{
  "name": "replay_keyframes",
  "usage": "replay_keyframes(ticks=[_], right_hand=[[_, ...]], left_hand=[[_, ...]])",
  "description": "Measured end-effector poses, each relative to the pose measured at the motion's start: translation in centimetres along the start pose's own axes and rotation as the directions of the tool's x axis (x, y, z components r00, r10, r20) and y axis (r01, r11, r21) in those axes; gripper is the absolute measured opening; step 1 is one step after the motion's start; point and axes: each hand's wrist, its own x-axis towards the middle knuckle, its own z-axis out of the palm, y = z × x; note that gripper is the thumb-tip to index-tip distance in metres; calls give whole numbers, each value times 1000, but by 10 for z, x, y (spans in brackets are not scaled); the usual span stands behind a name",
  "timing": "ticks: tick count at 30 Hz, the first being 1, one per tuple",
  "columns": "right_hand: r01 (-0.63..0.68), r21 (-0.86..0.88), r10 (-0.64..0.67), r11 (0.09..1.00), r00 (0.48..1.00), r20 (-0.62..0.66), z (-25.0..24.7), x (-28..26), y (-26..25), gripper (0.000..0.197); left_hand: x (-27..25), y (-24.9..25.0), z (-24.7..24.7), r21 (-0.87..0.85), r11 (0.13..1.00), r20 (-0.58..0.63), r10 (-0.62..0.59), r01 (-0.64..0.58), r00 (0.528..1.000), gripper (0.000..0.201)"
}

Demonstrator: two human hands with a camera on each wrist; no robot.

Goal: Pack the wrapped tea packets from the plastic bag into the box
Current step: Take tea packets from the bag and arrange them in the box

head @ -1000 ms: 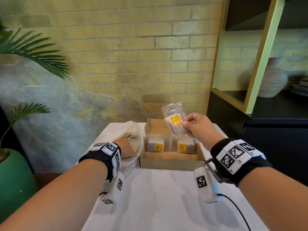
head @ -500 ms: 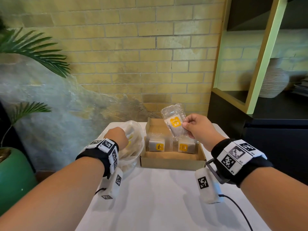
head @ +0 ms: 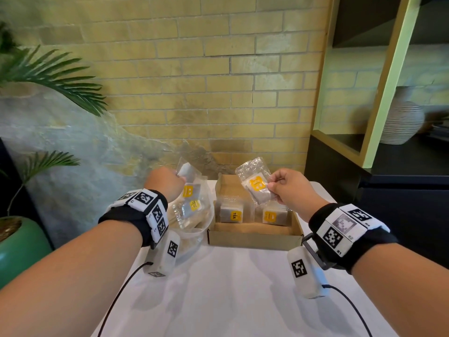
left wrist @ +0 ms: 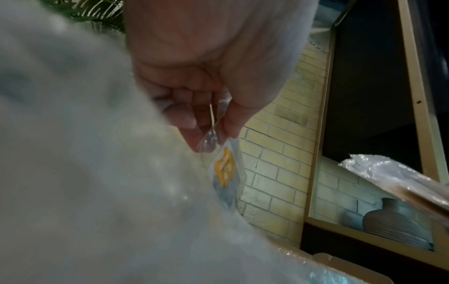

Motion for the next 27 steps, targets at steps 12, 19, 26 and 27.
replay_keyframes(ticks=[12, 19, 26, 27], right_hand=[[37, -228, -77, 973, 983, -168, -9, 0, -11, 34], [129, -230, -169, 965, 973, -159, -21, -1, -17, 24], [127, -125, -109, 984, 983, 146, -20, -5, -14, 27], [112, -79, -100, 991, 984, 147, -20, -6, -13, 25]], left_hand=[[-17, 41, 9, -549, 824, 49, 197, -138, 979, 28], [-33, 64, 13, -624, 772, 225, 326, -121, 918, 23], [-40, 78, 22, -661, 736, 278, 418, -143, 865, 22], [-41, 80, 23, -683, 719, 275, 417, -130, 866, 22]])
